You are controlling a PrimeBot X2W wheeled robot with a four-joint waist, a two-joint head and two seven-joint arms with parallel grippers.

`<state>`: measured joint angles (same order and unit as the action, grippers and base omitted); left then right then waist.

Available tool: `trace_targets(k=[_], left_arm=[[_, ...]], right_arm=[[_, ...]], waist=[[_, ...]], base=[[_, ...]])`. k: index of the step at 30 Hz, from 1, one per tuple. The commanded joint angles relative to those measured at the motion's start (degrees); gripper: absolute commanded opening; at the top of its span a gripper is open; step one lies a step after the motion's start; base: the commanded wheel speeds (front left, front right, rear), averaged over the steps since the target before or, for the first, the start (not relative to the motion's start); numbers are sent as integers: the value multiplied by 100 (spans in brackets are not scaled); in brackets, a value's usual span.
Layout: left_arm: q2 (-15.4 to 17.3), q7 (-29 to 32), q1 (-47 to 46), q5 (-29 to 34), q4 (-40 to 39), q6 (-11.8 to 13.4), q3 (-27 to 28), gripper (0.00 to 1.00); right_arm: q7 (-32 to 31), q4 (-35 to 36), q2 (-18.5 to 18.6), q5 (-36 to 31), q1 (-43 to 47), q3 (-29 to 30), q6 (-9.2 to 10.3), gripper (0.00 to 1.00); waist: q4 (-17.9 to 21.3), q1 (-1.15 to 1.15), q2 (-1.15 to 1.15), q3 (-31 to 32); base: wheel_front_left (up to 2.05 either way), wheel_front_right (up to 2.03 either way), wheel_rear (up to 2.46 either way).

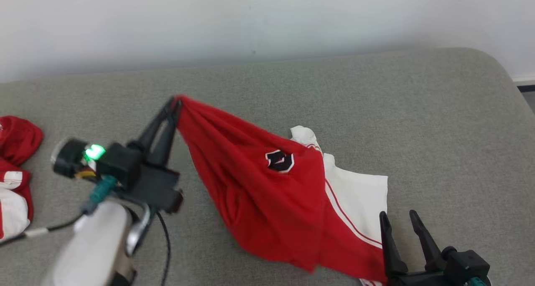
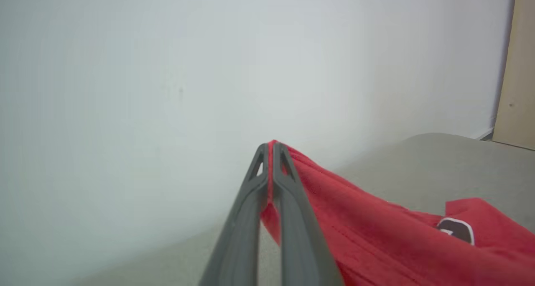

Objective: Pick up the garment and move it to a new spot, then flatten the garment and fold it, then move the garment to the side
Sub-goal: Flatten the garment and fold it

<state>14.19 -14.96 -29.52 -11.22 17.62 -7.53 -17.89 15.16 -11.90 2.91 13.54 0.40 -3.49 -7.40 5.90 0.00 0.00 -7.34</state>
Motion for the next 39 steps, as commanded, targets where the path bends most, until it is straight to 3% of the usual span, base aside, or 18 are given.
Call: trace_targets(k=[1,2,9,14,23,28,32,33,34,39], left_arm=[[323,-17,-420,-151,-64,13,-157,0],[323,-17,-420,-151,-64,13,-157,0],[1178,174,-1572,-539,-256,15,-513,0],[1441,375,-1830,-861,-404,14,-523,0],[1198,384,-1060,-1016,-25,46,-898,0],[1000,164,-902,-1080,766,27,-1045,0],[1058,33,-1071,-985,1286,91,-950,0],[1076,9,-1075,-923,1407,118,-923,38],[1088,-1,-1069,-879,1507,142,-920,100],[999,-19,-969,-815,1560,211,-674,100]], right_arm=[[15,-19,-1,26,101,-18,-18,100],[15,-19,-1,26,101,-18,-18,100],[15,-57,0,118,149,54,-18,100],[15,-100,-1,160,210,90,-18,100],[15,-156,-1,183,111,51,-18,100],[15,-252,0,109,-39,-11,-18,100],[15,-303,-2,86,-141,2,-18,100],[15,-308,-2,85,-157,0,-18,100],[14,-316,-2,84,-161,-10,-18,100],[14,-321,-3,136,-110,-69,-18,100]], waist=[[-76,0,0,117],[-76,0,0,117],[-41,0,0,234],[30,0,0,277],[68,0,0,228],[207,0,0,111],[311,0,0,44],[320,0,0,36],[330,0,0,30],[266,0,0,35]], base=[[0,0,0],[0,0,0],[0,0,0],[0,0,0],[0,0,0],[0,0,0],[0,0,0],[0,0,0],[0,0,0],[0,0,0]])
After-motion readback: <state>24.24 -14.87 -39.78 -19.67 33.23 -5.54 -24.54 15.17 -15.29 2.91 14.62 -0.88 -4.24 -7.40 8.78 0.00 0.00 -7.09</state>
